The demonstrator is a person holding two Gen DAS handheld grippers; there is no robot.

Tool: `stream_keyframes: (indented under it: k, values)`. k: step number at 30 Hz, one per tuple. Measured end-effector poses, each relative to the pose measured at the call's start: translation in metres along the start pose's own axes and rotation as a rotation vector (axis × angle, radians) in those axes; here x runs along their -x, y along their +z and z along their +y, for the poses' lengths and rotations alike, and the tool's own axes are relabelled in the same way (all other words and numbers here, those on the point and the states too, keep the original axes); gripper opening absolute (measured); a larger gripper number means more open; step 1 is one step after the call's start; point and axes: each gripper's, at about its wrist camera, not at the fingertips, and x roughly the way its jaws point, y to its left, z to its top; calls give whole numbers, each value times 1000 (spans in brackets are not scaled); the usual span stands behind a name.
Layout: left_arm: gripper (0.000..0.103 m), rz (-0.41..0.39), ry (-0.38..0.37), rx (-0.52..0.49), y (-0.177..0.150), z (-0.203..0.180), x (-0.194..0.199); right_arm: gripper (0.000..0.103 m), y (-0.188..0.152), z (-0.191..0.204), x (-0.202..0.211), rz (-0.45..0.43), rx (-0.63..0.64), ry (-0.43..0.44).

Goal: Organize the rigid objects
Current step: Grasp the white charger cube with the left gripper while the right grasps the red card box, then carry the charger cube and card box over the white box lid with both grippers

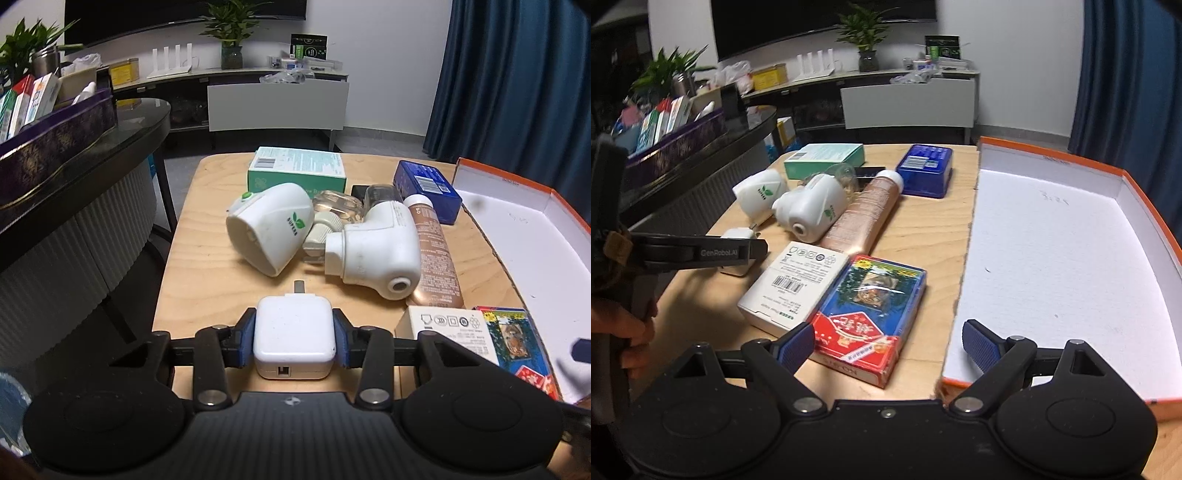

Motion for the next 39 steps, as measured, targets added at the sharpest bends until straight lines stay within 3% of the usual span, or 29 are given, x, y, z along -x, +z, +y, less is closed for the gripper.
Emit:
stream_keyframes:
  k: [6,10,15,18,19,33,39]
  values:
    - [42,-20,-15,39,-6,7,13,102,16,4,-21,16,-8,-15]
    - [42,-34,-12,63,-7,12,19,102,24,14,-41,90,-5,4]
    - [42,-50,-15,82,-10,17,28,101,19,16,-44,81,-2,-29]
    - [42,-65,-19,86,-9,15,34,74,22,8,-37,58,-38,-4]
    - [42,-69,-25,88,-9,14,36,72,23,6,-35,55,-43,3]
    - [42,-119,-149,26,28,-44,59,71,55,-59,28,-134,-163,64]
    - [42,-136,-224,-47,63,-92,60,71,84,-104,60,-219,-165,-35]
